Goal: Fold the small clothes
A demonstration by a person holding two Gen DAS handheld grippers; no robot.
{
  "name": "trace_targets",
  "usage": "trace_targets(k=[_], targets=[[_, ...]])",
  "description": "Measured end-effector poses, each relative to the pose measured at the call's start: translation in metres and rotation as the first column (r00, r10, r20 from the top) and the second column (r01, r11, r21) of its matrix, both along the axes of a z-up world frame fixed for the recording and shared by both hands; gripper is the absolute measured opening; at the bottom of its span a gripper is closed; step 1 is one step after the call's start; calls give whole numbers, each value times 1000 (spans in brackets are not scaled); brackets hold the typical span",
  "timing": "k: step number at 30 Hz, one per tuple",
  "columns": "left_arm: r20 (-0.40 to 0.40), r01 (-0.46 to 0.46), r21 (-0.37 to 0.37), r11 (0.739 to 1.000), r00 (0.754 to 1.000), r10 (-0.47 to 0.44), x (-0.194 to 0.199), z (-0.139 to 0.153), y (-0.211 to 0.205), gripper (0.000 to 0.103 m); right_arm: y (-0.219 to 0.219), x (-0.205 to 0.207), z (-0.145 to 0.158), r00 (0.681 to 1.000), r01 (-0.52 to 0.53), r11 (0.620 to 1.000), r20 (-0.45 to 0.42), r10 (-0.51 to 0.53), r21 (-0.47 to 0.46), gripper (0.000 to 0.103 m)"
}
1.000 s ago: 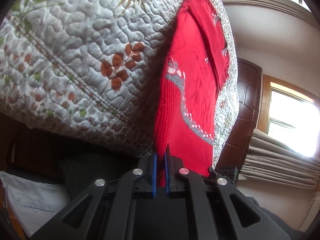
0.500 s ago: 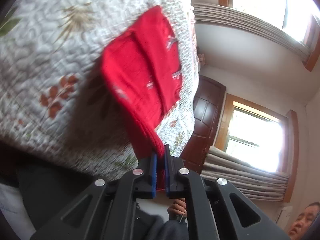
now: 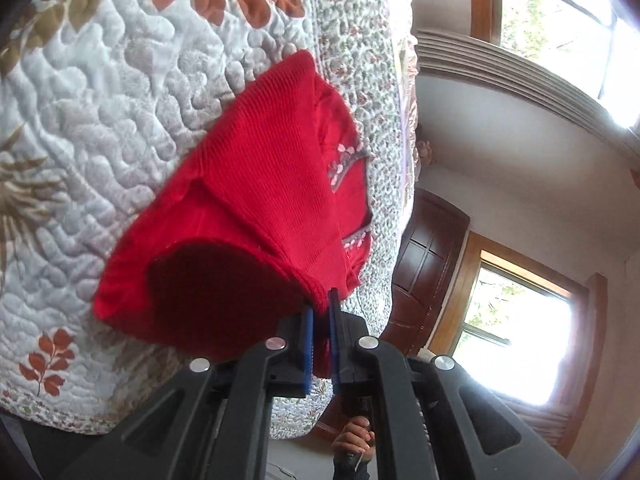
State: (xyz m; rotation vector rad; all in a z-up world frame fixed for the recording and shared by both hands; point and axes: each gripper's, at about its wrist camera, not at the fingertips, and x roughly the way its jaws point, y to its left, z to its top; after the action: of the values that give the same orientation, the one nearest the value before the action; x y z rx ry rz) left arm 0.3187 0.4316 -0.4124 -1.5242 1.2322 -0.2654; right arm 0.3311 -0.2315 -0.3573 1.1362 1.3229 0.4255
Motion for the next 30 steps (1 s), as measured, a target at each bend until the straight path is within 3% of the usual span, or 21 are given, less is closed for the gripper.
trace_targets(k=[5,10,13,16,21,24,27,30], targets=[[-81,-3,14,1000,997,4,26,-44,-4,6,3,29,-40,997,-15,999,-75,11,-50,3],[-84,5,26,1000,996,-3,44,-60,-3,10,2,46,-58,994,-40,996,-104,32,-74,8],[-59,-2,25,1000,998,4,48,-56,3,16,1,54,-59,993,-57,996,-107,48,-74,24],[-39,2,45,999,999,0,51,-49,8,22,1,64,-47,994,-84,993,-82,77,-89,34],[26,101,138,985,994,-106,61,-20,10,30,1,77,-13,990,-142,982,-5,143,-126,36],[69,226,278,934,965,-254,72,2,1,36,7,83,6,974,-204,945,44,222,-257,36],[88,334,419,844,911,-404,84,16,-17,48,21,86,13,948,-265,890,67,310,-372,42],[85,390,497,775,867,-491,95,15,-33,55,36,85,7,919,-306,816,70,387,-491,47]])
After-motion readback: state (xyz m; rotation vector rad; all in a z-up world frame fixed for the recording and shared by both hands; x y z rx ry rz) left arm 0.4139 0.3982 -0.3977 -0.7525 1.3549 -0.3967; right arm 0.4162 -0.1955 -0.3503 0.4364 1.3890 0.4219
